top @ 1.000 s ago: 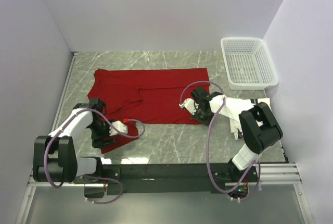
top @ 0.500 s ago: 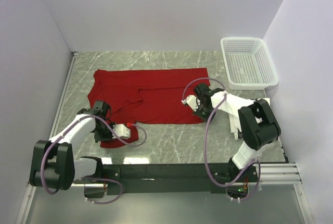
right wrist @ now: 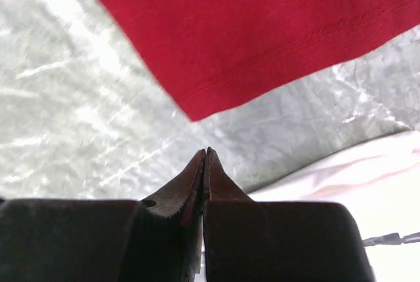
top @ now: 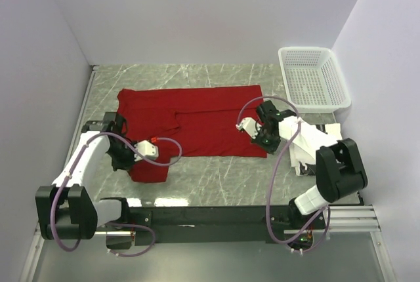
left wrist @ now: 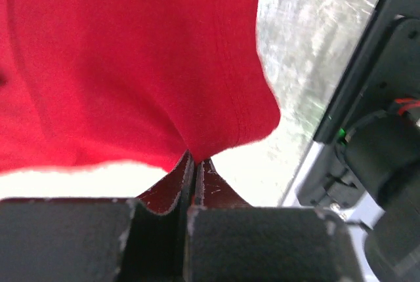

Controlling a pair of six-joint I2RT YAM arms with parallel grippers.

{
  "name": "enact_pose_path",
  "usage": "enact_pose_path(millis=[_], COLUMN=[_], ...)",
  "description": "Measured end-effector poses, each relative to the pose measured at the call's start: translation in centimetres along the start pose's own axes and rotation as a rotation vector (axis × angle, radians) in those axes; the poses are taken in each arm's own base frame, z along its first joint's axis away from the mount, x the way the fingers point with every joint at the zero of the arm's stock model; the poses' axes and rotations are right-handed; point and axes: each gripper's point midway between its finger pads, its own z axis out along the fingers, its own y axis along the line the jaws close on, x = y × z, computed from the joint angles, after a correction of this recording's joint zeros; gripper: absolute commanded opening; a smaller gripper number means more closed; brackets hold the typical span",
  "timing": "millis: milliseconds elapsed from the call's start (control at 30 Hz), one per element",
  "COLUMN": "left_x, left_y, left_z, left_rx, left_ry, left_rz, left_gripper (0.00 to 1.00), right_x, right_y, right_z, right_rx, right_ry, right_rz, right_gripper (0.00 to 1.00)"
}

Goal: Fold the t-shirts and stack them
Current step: Fold the tshirt

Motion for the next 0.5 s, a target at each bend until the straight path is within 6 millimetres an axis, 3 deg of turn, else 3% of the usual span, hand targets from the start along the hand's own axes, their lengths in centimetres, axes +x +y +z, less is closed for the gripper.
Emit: enact_pose_path(millis=[133,267,500], left_x=[0.0,-1.1,-2.7], left_y=[0.9,5.2,12.6], left_z=[-2.2,-4.8,-6.0], left_rx=[-0.015,-0.062,-0.082], left_ry=[-0.005,-0.038,-0.094], left_rz=[-0.042,-0.074,-0.13], left_gripper=[0.0,0.0,0.0], right_x=[0.6,-0.1,-2.8], right_y=[-0.2,-2.5,-7.0], right_z=[-1.1,-2.6,-3.9], right_rx=[-0.024,-0.001,0.03], right_ry=[0.0,-0.016,-0.052], right_rz=[-0.003,0.011,0.008], right_gripper=[0.0,0.0,0.0])
